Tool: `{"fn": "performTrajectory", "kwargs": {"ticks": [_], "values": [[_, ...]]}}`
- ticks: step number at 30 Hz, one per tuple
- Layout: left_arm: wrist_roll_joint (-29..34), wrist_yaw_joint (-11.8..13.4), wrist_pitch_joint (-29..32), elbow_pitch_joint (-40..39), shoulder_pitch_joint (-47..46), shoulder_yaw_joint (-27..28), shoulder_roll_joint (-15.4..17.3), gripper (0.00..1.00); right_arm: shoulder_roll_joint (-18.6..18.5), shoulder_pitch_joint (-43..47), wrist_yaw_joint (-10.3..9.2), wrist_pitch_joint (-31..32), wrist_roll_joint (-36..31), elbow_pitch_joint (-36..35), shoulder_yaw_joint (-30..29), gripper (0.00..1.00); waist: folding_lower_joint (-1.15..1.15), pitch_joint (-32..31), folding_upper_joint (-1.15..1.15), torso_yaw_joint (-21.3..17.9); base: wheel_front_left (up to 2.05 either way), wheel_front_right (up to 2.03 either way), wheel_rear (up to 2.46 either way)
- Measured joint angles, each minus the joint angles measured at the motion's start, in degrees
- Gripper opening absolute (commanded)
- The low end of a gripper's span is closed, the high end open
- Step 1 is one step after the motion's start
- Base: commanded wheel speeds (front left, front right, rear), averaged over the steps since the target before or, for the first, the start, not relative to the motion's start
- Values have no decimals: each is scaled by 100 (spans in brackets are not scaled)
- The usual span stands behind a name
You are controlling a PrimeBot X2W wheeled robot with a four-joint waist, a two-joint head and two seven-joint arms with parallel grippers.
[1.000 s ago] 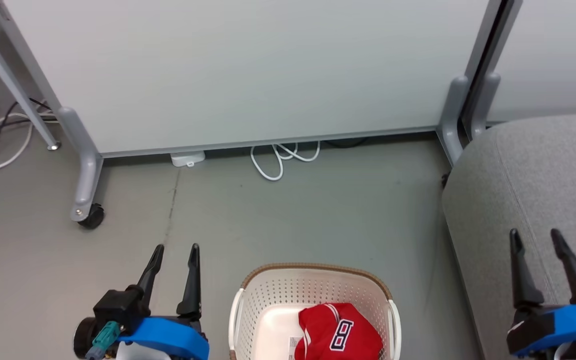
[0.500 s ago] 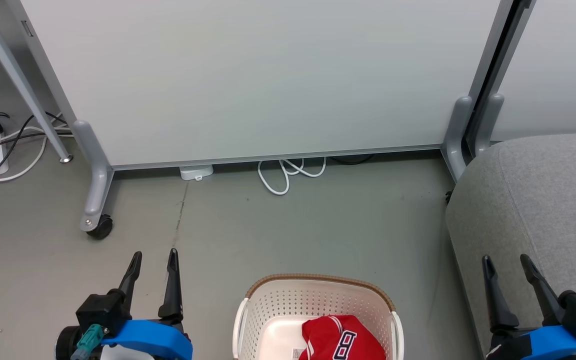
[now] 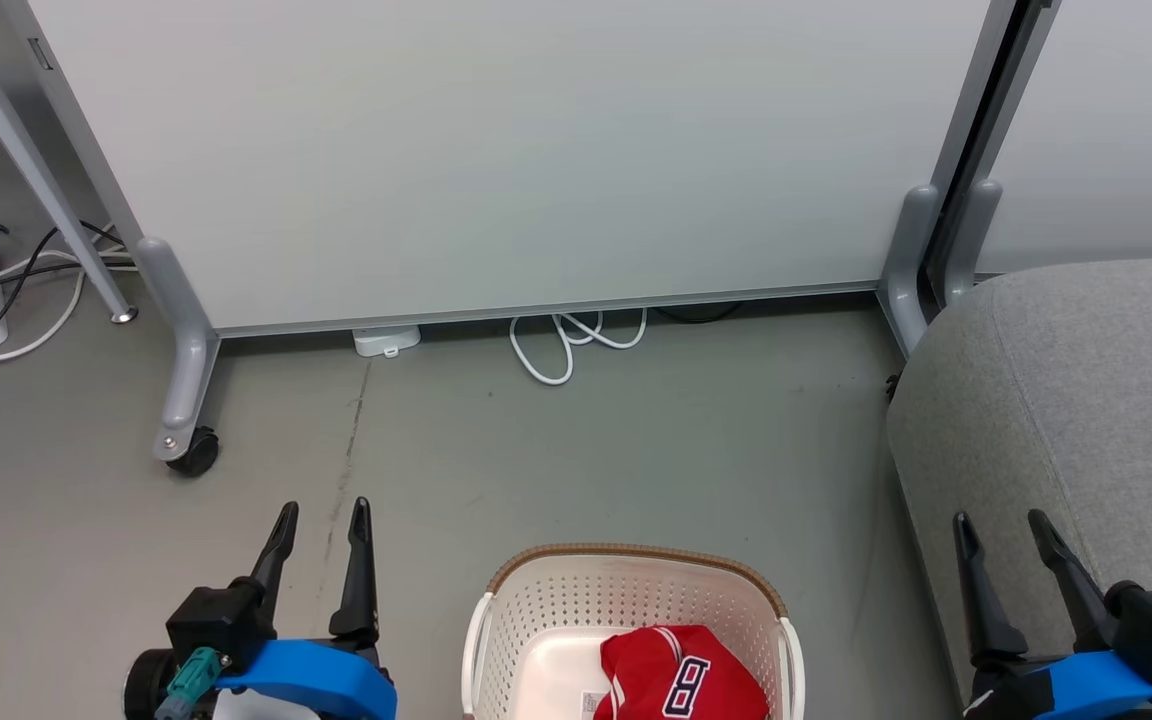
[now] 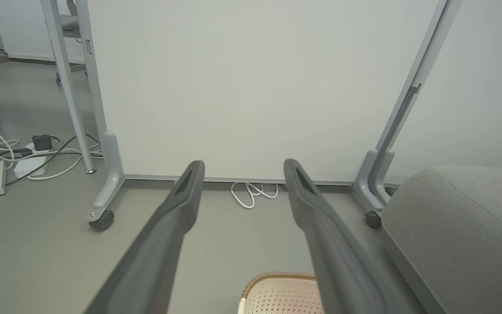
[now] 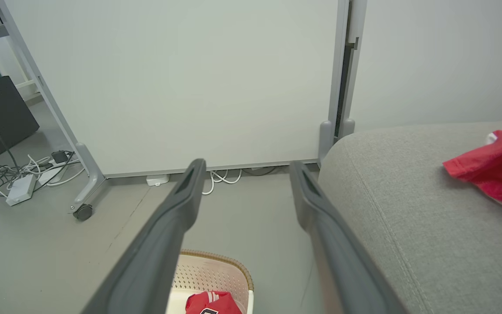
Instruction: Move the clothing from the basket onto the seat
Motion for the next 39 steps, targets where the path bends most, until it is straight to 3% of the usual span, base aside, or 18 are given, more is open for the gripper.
{"fn": "performTrajectory", "kwargs": {"ticks": [15, 30, 39], "values": [[-9, 0, 0, -103, -255, -98, -13, 100, 2, -409, 0, -20, 12, -122, 120, 100, 0, 615, 0, -151, 0, 0, 0], [-90, 0, 0, 143, -1633, -631, 113, 100, 2, -1824, 1, -215, -70, -401, 427, 100, 2, 2565, 0, -698, 0, 0, 0], [-175, 0, 0, 939, -2407, -1497, 402, 100, 0, -2381, 1, -479, 40, -423, 650, 100, 2, 3762, 0, -1282, 0, 0, 0]]}}
